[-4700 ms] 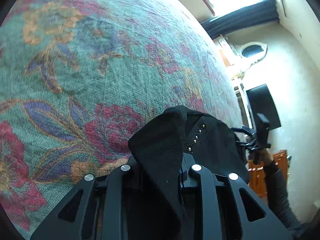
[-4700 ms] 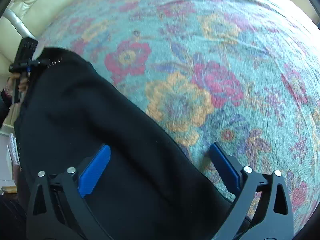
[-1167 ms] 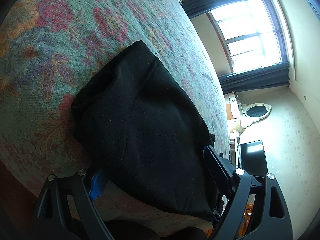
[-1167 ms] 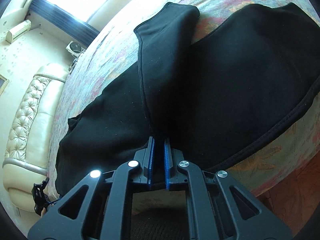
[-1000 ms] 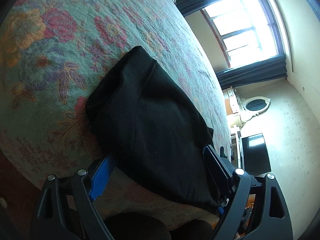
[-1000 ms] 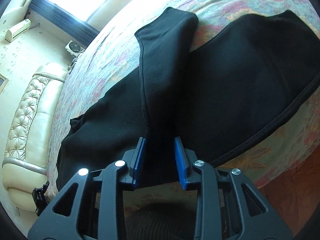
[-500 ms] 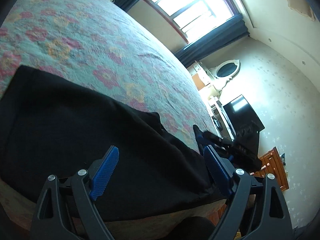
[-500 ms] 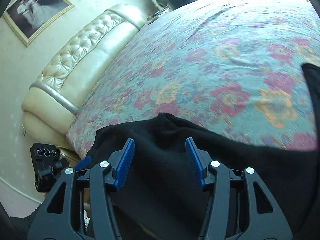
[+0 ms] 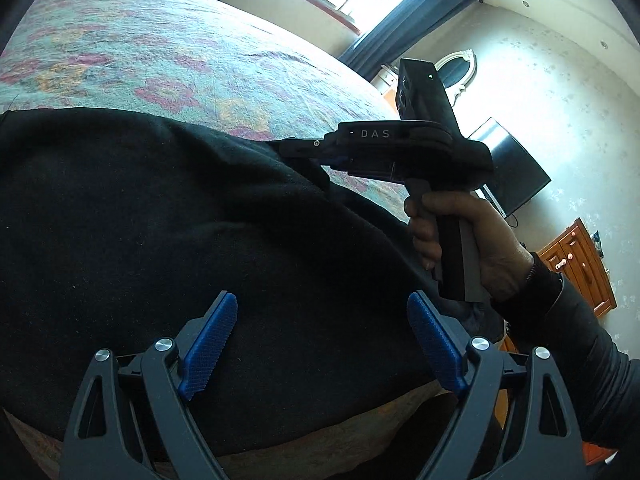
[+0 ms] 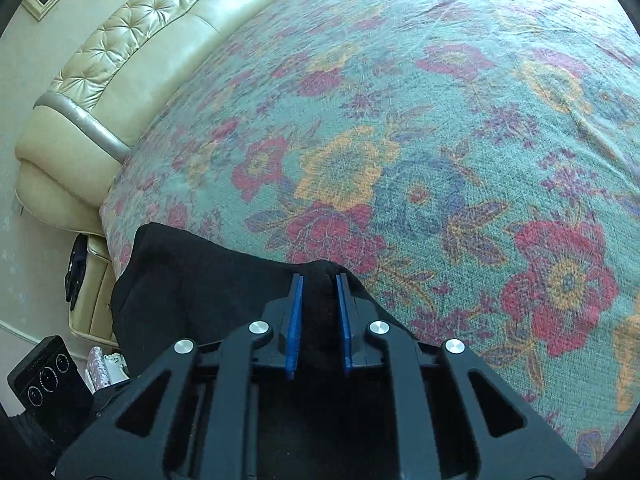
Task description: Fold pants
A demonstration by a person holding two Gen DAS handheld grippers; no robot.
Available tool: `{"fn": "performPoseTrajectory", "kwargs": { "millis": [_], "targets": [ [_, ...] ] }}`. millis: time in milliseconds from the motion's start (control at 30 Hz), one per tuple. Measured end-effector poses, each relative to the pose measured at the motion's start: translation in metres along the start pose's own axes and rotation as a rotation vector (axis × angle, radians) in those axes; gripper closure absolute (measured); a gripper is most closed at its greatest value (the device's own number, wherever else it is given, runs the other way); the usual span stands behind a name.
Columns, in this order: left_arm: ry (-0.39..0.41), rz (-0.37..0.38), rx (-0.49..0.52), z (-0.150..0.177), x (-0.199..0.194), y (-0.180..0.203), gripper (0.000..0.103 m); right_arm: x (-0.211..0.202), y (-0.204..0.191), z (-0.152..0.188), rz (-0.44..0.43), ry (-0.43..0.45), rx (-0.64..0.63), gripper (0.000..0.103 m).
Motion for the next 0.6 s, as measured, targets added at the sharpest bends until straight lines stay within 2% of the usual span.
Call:
{"fn": "performPoseTrajectory", "kwargs": {
  "millis": [100,200,267,300,333,367,400,433,467,533,600],
  "targets": [
    [-0.004,0.002,-0.002,0.001,0.001,0.000,0.017,0.000,0.014,-0.010,0.013,0.032,0.051,0.090],
    [-0.009,-0.006,0.005,0.002,0.002,0.004,0.017,0.013,0.026,-0.013,-0.017,0.012,0.114,0.088],
    [-0.007,-0.002,0.006,0.002,0.001,0.007,0.017,0.009,0.029,-0.012,-0.055,0.023,0.164,0.079],
    [-0.003,0.003,0.003,0.002,0.000,0.008,0.017,-0.001,0.032,-0.012,-0.072,0.041,0.197,0.064],
    [-0.001,0.007,-0.001,0.000,0.000,0.008,0.017,-0.015,0.037,-0.011,-0.067,0.074,0.222,0.054],
    [0.001,0.009,-0.004,-0.001,-0.001,0.009,0.017,-0.034,0.044,-0.011,-0.046,0.117,0.238,0.049],
    [0.000,0.005,-0.004,-0.002,-0.001,0.010,0.017,-0.055,0.055,-0.010,-0.002,0.157,0.253,0.039],
    [-0.005,-0.004,-0.003,-0.002,-0.001,0.012,0.017,-0.079,0.071,-0.008,0.086,0.190,0.268,0.033],
    [-0.008,-0.007,-0.004,-0.003,-0.001,0.014,0.017,-0.101,0.089,-0.006,0.194,0.210,0.272,0.032],
    [-0.014,0.009,-0.014,-0.005,0.001,0.021,0.017,-0.143,0.131,-0.001,0.472,0.214,0.266,0.027],
    [-0.028,0.026,-0.026,-0.006,0.005,0.027,0.017,-0.174,0.177,0.005,0.736,0.169,0.284,0.027]
  ]
}}
Point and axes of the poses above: each gripper's, at about its wrist camera, not at the fingertips, and x roughly the way its jaws point, y to its right, z to its underside, the point moved 9 cm from there along x, roughly the way its jaws point, and after that the axes turned 7 degrees about -y, right-handed, at the moved point
